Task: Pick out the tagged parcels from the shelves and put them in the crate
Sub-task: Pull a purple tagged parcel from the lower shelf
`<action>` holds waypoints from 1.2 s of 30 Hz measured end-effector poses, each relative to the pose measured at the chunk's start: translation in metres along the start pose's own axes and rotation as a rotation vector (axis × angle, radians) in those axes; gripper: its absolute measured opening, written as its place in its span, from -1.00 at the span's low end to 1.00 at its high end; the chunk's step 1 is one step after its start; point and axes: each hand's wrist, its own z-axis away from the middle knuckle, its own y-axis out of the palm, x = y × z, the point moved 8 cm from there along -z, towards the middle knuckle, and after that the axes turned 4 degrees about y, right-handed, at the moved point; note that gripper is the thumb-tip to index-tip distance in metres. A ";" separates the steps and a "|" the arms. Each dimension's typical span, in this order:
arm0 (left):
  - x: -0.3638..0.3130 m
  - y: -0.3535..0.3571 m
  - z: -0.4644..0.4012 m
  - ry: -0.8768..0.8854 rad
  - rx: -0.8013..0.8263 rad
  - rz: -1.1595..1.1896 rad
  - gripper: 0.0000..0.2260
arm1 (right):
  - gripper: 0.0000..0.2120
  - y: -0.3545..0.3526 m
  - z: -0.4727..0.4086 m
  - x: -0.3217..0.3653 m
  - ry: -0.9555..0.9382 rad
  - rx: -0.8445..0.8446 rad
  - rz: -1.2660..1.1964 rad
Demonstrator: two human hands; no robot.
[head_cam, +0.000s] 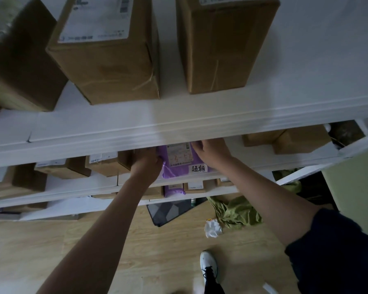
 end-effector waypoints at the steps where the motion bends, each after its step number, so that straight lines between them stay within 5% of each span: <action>1: -0.002 -0.001 0.003 0.012 -0.020 0.030 -0.85 | -0.73 0.004 0.001 0.001 -0.008 -0.003 0.011; 4: -0.009 -0.006 0.015 0.042 -0.053 0.088 -0.86 | -0.64 0.012 0.012 -0.001 0.003 0.023 -0.020; 12: -0.018 -0.021 0.065 0.055 -0.010 0.174 -0.63 | -0.83 0.012 0.076 0.014 0.038 0.129 -0.175; 23: -0.008 -0.084 0.172 0.002 -0.018 0.271 -0.53 | -0.82 -0.020 0.183 0.096 -0.050 0.046 -0.208; 36: 0.092 -0.170 0.315 -0.093 -0.216 0.341 -0.69 | -0.77 0.036 0.236 0.256 -0.133 0.186 -0.256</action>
